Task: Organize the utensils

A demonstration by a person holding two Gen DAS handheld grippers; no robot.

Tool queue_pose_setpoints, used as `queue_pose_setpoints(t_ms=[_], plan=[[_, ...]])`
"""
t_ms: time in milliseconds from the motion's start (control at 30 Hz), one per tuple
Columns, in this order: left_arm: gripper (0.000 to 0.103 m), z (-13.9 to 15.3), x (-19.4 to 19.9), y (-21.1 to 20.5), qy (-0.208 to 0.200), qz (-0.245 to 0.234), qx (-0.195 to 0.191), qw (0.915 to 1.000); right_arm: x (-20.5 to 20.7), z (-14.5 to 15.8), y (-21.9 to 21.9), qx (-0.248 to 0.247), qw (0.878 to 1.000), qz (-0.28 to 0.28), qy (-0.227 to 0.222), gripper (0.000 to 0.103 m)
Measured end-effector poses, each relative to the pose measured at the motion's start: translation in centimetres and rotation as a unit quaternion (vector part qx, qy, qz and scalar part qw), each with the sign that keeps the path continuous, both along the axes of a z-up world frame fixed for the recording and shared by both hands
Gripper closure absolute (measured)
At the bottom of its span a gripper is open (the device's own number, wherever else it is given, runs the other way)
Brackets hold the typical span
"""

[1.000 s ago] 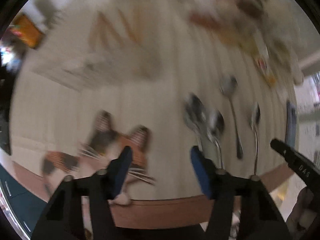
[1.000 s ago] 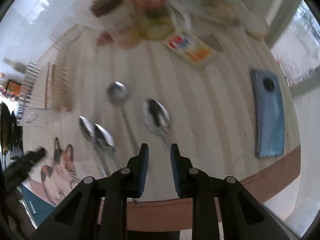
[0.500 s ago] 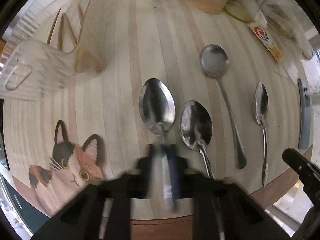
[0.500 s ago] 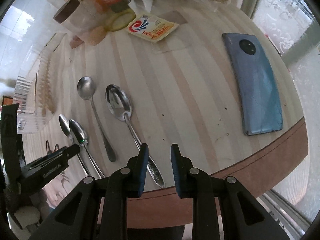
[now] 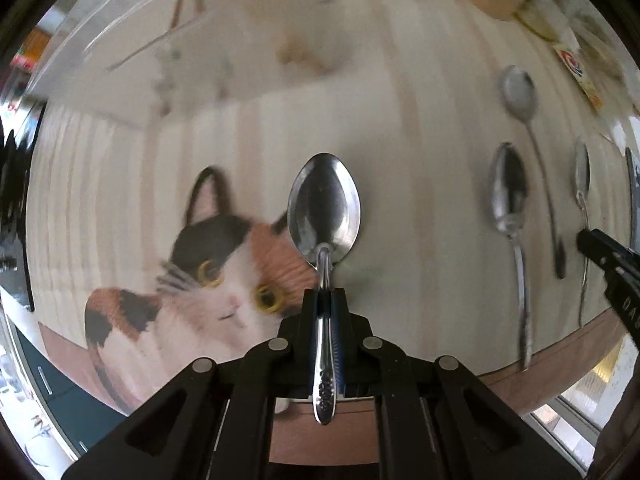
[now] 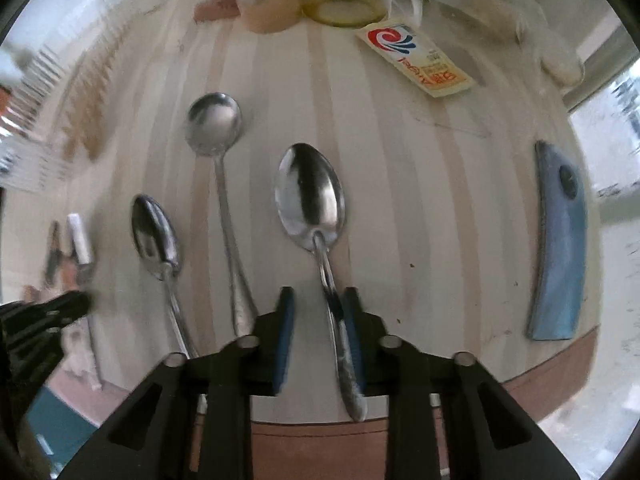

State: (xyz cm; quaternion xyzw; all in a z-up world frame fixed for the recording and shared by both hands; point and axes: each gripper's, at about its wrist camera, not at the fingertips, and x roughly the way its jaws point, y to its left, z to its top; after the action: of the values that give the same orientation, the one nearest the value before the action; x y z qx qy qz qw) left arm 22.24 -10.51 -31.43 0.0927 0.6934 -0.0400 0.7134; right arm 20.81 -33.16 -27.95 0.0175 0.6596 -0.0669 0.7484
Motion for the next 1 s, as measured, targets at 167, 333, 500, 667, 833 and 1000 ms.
queue_pose_setpoints(t_ms=[167, 333, 500, 667, 833, 1000], plan=[[0.098, 0.2, -1.1, 3.0, -0.001, 0.013, 0.000, 0.9999, -0.3, 0.1, 0.9, 0.005, 1.000, -0.007, 0.012, 0.095], [0.098, 0.4, -2.3, 6.0, -0.001, 0.012, -0.006, 0.9999, -1.6, 0.0, 2.7, 0.019, 0.999, 0.002, 0.048, 0.095], [0.096, 0.3, -3.2, 6.2, 0.000, -0.017, 0.009, 0.9998, -3.1, -0.1, 4.3, 0.016, 0.997, 0.010, 0.074, 0.095], [0.096, 0.3, -2.4, 3.7, 0.002, -0.079, 0.038, 0.9961, -2.8, 0.0, 4.9, 0.015, 0.996, 0.003, 0.085, 0.095], [0.096, 0.0, -2.0, 0.7, 0.009, -0.132, 0.057, 0.9896, -2.2, -0.5, 4.9, -0.009, 0.996, 0.032, 0.087, 0.094], [0.098, 0.2, -2.0, 0.8, 0.006, -0.111, 0.041, 0.9929, -1.7, -0.4, 5.5, -0.006, 0.996, 0.028, 0.086, 0.095]])
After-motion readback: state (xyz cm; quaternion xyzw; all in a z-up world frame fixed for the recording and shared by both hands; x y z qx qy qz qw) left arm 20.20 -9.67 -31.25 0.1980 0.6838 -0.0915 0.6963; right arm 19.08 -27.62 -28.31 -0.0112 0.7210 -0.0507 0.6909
